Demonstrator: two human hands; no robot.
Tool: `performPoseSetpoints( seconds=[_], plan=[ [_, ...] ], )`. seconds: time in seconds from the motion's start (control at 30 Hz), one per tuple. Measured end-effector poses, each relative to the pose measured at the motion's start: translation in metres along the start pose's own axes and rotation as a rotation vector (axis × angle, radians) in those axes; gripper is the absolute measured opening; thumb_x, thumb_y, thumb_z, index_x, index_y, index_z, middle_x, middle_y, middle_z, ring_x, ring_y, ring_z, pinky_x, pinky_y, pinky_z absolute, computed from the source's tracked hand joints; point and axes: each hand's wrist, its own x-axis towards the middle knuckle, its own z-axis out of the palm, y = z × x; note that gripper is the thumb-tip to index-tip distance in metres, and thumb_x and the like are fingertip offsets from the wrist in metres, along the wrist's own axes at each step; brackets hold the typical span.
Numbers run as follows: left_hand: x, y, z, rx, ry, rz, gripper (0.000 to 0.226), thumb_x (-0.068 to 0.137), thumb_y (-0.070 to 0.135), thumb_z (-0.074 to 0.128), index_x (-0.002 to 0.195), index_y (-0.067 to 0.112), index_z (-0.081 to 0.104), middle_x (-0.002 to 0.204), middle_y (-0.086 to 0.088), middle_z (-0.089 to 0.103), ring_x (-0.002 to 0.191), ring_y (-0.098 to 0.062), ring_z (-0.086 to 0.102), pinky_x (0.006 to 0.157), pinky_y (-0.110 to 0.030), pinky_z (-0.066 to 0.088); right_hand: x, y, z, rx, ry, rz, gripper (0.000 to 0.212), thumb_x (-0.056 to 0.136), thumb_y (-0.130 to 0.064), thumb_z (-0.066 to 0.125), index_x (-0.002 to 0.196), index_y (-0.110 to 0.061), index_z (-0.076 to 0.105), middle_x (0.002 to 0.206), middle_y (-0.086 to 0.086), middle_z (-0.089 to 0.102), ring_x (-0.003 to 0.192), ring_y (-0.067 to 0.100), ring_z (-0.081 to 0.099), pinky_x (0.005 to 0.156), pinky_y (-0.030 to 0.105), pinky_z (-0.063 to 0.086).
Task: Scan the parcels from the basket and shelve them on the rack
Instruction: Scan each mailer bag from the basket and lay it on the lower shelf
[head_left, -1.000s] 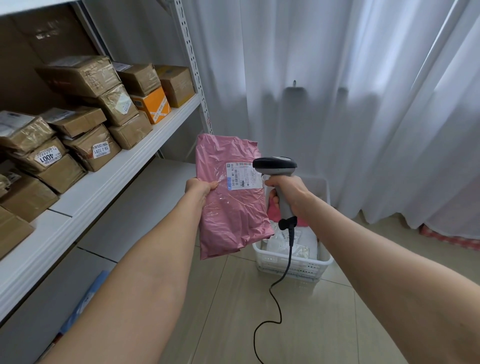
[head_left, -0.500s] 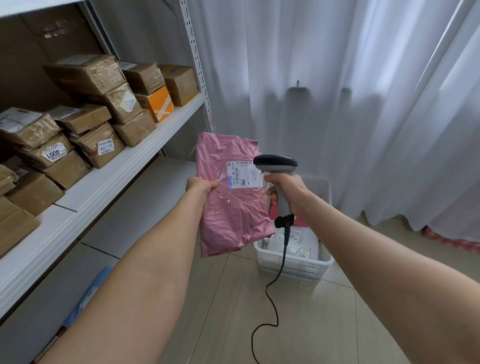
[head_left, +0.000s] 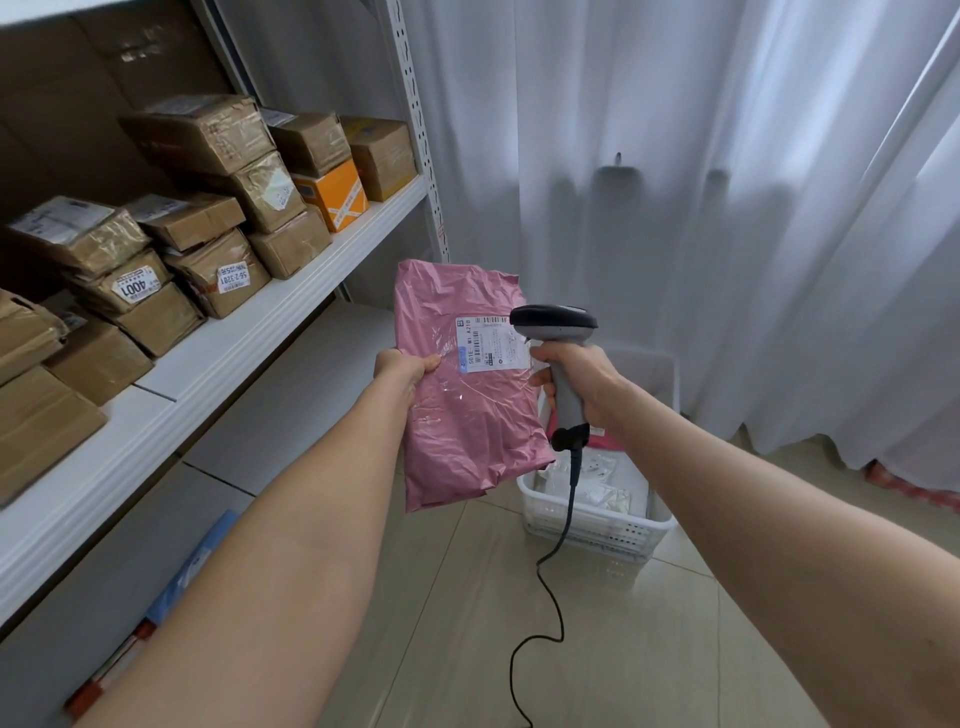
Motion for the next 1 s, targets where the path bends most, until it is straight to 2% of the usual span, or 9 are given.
performPoseSetpoints(
  seconds=[0.17, 0.33, 0.43, 0.57, 0.67, 0.77, 0.87, 0.93, 1.0],
  plan=[
    [0.001, -0.016, -0.019, -0.085, 0.072, -0.018, 0.043, 0.078, 0.012, 0.078, 0.114, -0.001, 0.059, 0.113, -0.013, 0.065, 0.097, -0.030, 0.065, 0.089, -0.039, 0.053, 0.010, 0.025, 0.005, 0.083, -0.004, 0.065, 0.023, 0.084, -0.003, 0.067, 0.106, -0.001, 0.062, 0.076, 0.013, 0.067, 0.055, 0.019, 0.059, 0.052, 0.027, 0.049],
    [-0.003, -0.035, -0.048, -0.242, 0.132, -0.043, 0.037, 0.080, 0.004, 0.073, 0.114, -0.002, 0.059, 0.113, -0.013, 0.064, 0.090, -0.026, 0.063, 0.079, -0.034, 0.053, 0.023, 0.057, 0.016, -0.002, 0.056, 0.176, 0.045, 0.079, -0.009, 0.074, 0.119, -0.001, 0.055, 0.099, 0.014, 0.062, 0.086, 0.027, 0.059, 0.084, 0.042, 0.055],
    [-0.011, -0.050, -0.066, -0.261, 0.170, -0.077, 0.036, 0.080, 0.004, 0.074, 0.113, -0.002, 0.059, 0.107, -0.012, 0.064, 0.082, -0.025, 0.061, 0.074, -0.035, 0.050, 0.024, 0.067, 0.025, -0.085, 0.063, 0.194, 0.037, 0.080, -0.012, 0.074, 0.110, -0.005, 0.053, 0.083, 0.007, 0.056, 0.072, 0.020, 0.053, 0.062, 0.031, 0.045],
    [-0.024, -0.071, -0.084, -0.314, 0.176, -0.169, 0.037, 0.080, 0.007, 0.074, 0.113, 0.000, 0.059, 0.111, -0.014, 0.065, 0.087, -0.029, 0.063, 0.076, -0.041, 0.053, 0.020, 0.081, 0.033, -0.077, -0.055, 0.298, 0.040, 0.081, -0.017, 0.075, 0.112, -0.008, 0.052, 0.090, 0.009, 0.058, 0.078, 0.024, 0.056, 0.070, 0.035, 0.048],
    [-0.037, -0.086, -0.093, -0.373, 0.151, -0.263, 0.046, 0.080, 0.012, 0.075, 0.122, 0.002, 0.057, 0.116, -0.014, 0.065, 0.097, -0.030, 0.065, 0.085, -0.043, 0.054, 0.014, 0.092, 0.044, -0.009, -0.159, 0.374, 0.040, 0.081, -0.015, 0.073, 0.116, -0.007, 0.055, 0.088, 0.010, 0.058, 0.073, 0.024, 0.057, 0.067, 0.036, 0.052],
    [-0.046, -0.105, -0.102, -0.396, 0.135, -0.317, 0.045, 0.082, 0.011, 0.072, 0.124, 0.003, 0.056, 0.116, -0.013, 0.066, 0.094, -0.028, 0.065, 0.081, -0.039, 0.053, 0.012, 0.106, 0.057, -0.029, -0.163, 0.352, 0.026, 0.081, -0.008, 0.072, 0.103, -0.003, 0.059, 0.087, 0.013, 0.058, 0.071, 0.025, 0.057, 0.065, 0.035, 0.051],
    [-0.051, -0.125, -0.115, -0.427, 0.088, -0.383, 0.026, 0.085, 0.005, 0.063, 0.111, 0.007, 0.059, 0.094, -0.011, 0.067, 0.075, -0.023, 0.062, 0.081, -0.039, 0.053, 0.014, 0.120, 0.072, -0.053, -0.105, 0.295, 0.016, 0.079, -0.002, 0.072, 0.085, -0.003, 0.057, 0.078, 0.012, 0.057, 0.067, 0.024, 0.056, 0.066, 0.037, 0.050],
    [-0.051, -0.137, -0.126, -0.429, 0.073, -0.442, 0.013, 0.084, 0.005, 0.060, 0.096, 0.011, 0.059, 0.083, -0.008, 0.064, 0.071, -0.022, 0.060, 0.086, -0.039, 0.052, 0.017, 0.128, 0.085, -0.092, -0.083, 0.274, 0.017, 0.079, -0.002, 0.072, 0.084, -0.003, 0.056, 0.077, 0.012, 0.056, 0.067, 0.024, 0.056, 0.069, 0.038, 0.050],
    [-0.045, -0.149, -0.135, -0.434, 0.064, -0.490, 0.012, 0.083, 0.006, 0.060, 0.093, 0.012, 0.058, 0.083, -0.008, 0.063, 0.073, -0.022, 0.060, 0.089, -0.039, 0.050, 0.022, 0.136, 0.101, -0.118, -0.075, 0.253, 0.017, 0.079, -0.002, 0.072, 0.084, -0.002, 0.056, 0.076, 0.011, 0.056, 0.068, 0.024, 0.055, 0.075, 0.039, 0.049]
  ],
)
